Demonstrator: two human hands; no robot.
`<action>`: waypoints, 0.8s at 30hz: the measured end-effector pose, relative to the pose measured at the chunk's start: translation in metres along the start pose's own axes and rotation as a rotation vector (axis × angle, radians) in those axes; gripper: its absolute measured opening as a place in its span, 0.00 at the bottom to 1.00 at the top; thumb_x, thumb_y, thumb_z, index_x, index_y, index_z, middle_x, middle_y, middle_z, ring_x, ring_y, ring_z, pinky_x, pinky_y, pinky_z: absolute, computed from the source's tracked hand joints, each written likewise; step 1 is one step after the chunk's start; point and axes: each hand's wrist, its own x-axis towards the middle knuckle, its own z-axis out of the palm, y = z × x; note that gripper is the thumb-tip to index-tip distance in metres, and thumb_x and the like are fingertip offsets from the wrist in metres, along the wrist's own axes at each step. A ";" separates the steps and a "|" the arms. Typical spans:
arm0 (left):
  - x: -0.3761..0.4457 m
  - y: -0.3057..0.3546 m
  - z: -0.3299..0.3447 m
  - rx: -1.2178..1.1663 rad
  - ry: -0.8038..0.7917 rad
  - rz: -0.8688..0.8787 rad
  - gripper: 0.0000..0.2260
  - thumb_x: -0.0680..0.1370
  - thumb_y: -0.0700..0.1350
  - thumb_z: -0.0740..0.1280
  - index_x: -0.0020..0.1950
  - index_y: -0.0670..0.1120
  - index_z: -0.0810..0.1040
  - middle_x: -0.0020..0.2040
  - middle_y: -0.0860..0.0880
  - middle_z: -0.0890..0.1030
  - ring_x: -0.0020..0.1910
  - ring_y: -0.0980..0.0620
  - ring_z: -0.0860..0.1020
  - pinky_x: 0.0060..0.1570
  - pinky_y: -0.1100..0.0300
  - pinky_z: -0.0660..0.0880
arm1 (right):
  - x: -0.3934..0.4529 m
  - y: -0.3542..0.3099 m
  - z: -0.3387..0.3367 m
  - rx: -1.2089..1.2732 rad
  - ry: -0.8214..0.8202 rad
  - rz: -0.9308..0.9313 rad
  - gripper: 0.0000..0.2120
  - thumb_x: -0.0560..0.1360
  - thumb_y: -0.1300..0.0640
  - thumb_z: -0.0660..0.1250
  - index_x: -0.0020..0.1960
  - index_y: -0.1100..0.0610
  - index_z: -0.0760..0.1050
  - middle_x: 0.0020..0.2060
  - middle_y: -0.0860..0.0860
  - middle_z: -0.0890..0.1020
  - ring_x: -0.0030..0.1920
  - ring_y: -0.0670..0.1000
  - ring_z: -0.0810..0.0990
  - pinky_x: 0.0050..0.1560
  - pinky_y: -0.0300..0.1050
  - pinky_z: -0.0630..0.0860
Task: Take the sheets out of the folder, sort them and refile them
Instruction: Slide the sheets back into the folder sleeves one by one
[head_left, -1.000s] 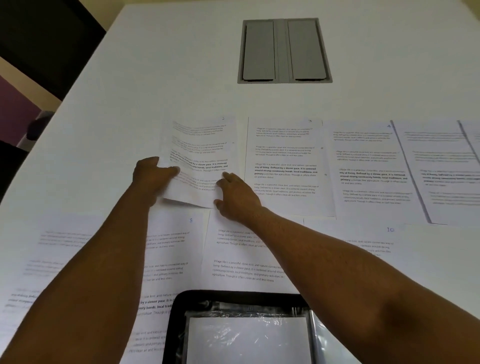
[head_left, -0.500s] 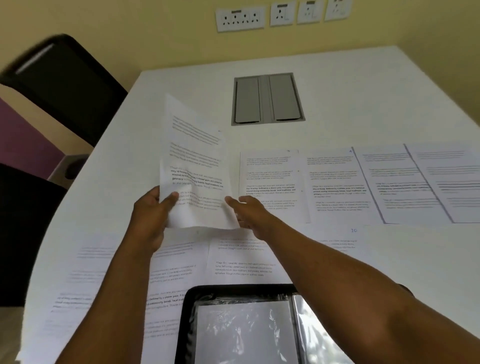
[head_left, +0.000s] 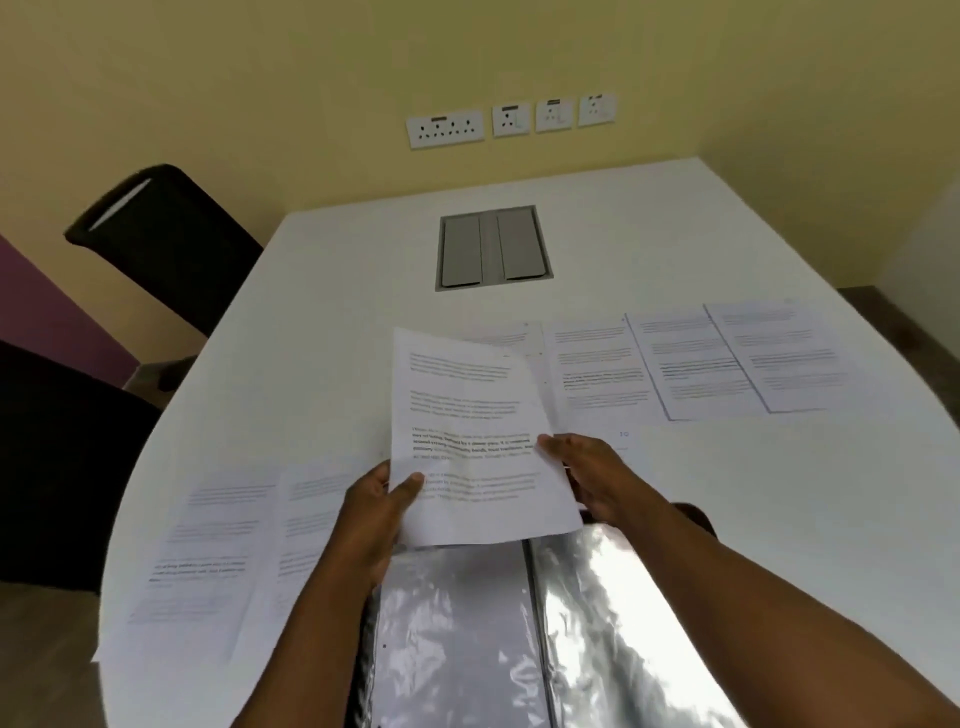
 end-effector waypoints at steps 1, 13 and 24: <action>-0.008 -0.005 0.008 0.016 -0.013 -0.008 0.13 0.78 0.39 0.67 0.62 0.45 0.78 0.56 0.47 0.83 0.55 0.47 0.82 0.61 0.48 0.75 | -0.011 0.001 -0.009 -0.004 0.013 -0.007 0.16 0.75 0.51 0.72 0.57 0.61 0.79 0.49 0.57 0.85 0.50 0.58 0.85 0.48 0.53 0.82; -0.077 -0.076 0.095 0.213 -0.182 -0.084 0.10 0.77 0.37 0.68 0.58 0.45 0.80 0.52 0.48 0.84 0.51 0.49 0.83 0.49 0.58 0.79 | -0.082 0.027 -0.123 -0.281 0.273 -0.112 0.11 0.74 0.55 0.73 0.50 0.63 0.81 0.46 0.59 0.85 0.44 0.58 0.82 0.45 0.51 0.77; -0.062 -0.141 0.147 1.041 -0.208 -0.004 0.18 0.78 0.50 0.66 0.66 0.47 0.74 0.63 0.50 0.78 0.61 0.52 0.75 0.57 0.65 0.68 | -0.101 0.026 -0.211 -0.947 0.614 -0.176 0.10 0.78 0.52 0.65 0.49 0.59 0.80 0.45 0.59 0.82 0.46 0.60 0.79 0.43 0.45 0.69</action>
